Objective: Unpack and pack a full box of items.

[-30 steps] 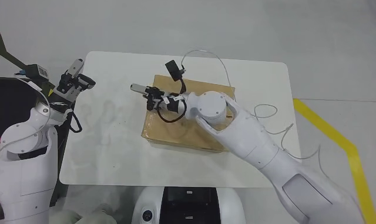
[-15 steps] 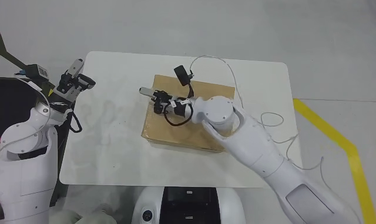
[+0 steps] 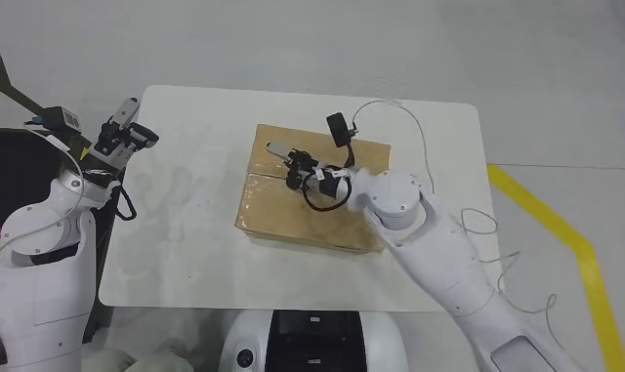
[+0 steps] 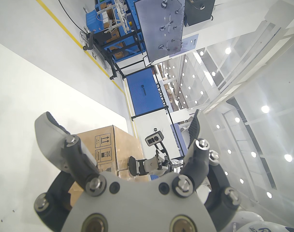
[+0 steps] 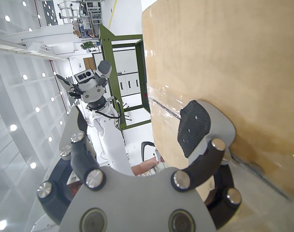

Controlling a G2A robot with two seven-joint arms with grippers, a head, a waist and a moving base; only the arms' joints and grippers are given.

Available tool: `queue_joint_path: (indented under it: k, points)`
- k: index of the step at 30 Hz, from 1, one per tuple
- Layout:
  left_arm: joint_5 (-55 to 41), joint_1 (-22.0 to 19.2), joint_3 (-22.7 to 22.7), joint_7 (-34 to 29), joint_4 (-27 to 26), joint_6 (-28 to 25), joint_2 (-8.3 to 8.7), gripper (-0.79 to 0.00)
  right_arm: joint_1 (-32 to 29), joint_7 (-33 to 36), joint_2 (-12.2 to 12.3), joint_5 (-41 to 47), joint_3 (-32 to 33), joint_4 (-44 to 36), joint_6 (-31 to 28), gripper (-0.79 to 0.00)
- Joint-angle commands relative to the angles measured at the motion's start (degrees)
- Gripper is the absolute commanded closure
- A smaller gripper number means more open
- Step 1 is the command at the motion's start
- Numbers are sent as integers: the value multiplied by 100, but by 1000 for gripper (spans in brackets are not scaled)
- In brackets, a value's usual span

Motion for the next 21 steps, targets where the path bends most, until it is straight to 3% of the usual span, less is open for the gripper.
queue_joint_path:
  k: [1, 21]
  points:
    - [0, 0, 0, 0, 0, 0, 0, -785, -142, -30, 45, -79, 147, -138, 86, -785]
    - [0, 0, 0, 0, 0, 0, 0, -785, -1595, -434, 398, -618, 1494, -1562, 796, -785]
